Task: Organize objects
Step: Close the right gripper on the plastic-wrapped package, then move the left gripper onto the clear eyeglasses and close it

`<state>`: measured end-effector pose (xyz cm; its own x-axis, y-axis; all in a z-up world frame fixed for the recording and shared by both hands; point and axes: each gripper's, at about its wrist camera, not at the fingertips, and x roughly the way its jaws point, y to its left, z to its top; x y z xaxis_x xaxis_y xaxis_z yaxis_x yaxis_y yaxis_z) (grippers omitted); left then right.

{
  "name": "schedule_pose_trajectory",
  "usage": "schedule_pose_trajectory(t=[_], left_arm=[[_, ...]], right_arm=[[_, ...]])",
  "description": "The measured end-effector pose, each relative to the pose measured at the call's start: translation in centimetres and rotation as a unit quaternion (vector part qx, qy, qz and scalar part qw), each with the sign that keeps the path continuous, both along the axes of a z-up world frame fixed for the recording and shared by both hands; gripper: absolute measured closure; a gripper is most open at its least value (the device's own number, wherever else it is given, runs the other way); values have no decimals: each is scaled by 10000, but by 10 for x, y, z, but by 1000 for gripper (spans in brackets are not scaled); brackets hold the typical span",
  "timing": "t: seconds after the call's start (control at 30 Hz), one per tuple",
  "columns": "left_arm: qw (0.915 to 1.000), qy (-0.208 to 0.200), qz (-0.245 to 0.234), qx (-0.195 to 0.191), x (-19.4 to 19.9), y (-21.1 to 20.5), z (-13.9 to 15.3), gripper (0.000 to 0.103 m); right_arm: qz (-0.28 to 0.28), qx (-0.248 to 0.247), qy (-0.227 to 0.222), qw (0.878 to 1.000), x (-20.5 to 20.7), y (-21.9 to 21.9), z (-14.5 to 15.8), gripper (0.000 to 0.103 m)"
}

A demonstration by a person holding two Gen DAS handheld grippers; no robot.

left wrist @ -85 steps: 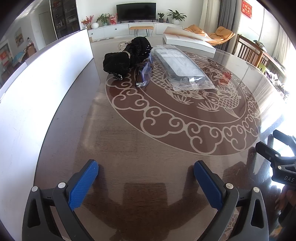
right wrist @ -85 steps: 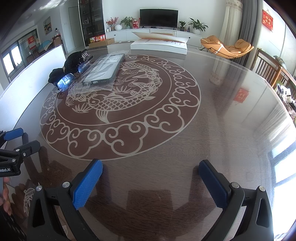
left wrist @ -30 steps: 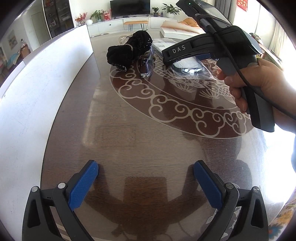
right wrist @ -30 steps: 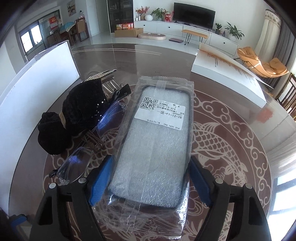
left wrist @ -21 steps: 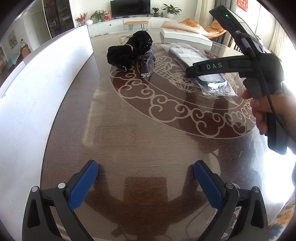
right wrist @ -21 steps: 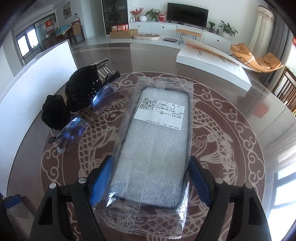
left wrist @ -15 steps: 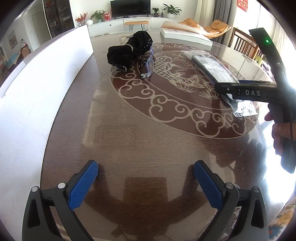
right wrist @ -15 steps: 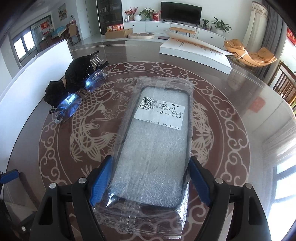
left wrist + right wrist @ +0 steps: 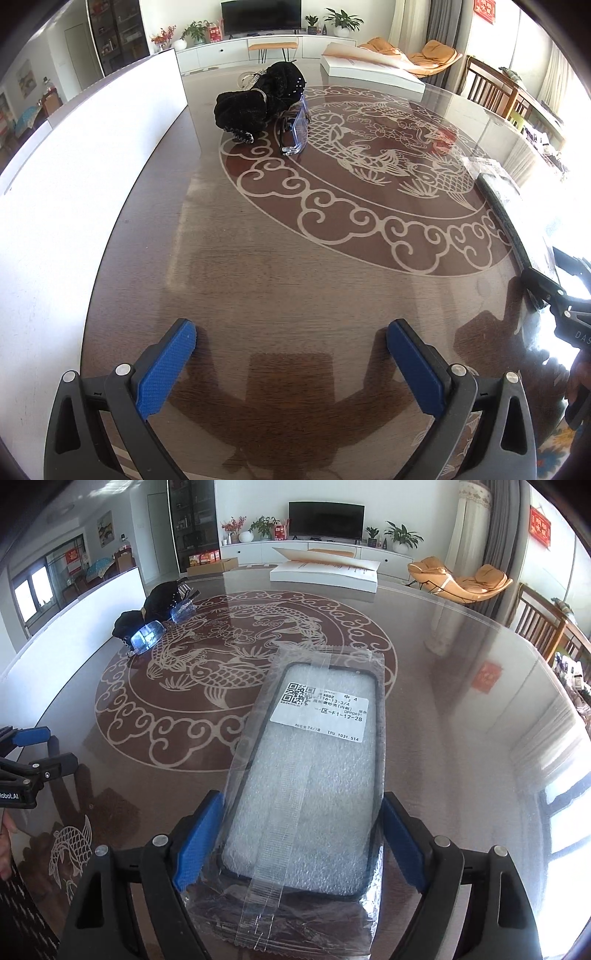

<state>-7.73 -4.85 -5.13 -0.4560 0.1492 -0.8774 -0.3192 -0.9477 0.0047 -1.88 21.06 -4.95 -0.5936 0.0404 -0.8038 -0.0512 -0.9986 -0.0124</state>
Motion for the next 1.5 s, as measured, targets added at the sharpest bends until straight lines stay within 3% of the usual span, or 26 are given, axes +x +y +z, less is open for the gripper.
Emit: schedule_pose_trajectory(t=[0.13, 0.33, 1.5], left_arm=[[10000, 0, 2, 1, -1, 0, 0, 0], [10000, 1, 4, 2, -2, 1, 0, 0], [10000, -4, 38, -1, 1, 1, -1, 0]], right_arm=[[12, 48, -34, 10000, -2, -1, -1, 8], [-61, 123, -22, 9999, 0, -3, -2, 4], [-70, 185, 1, 9998, 2, -4, -3, 3]])
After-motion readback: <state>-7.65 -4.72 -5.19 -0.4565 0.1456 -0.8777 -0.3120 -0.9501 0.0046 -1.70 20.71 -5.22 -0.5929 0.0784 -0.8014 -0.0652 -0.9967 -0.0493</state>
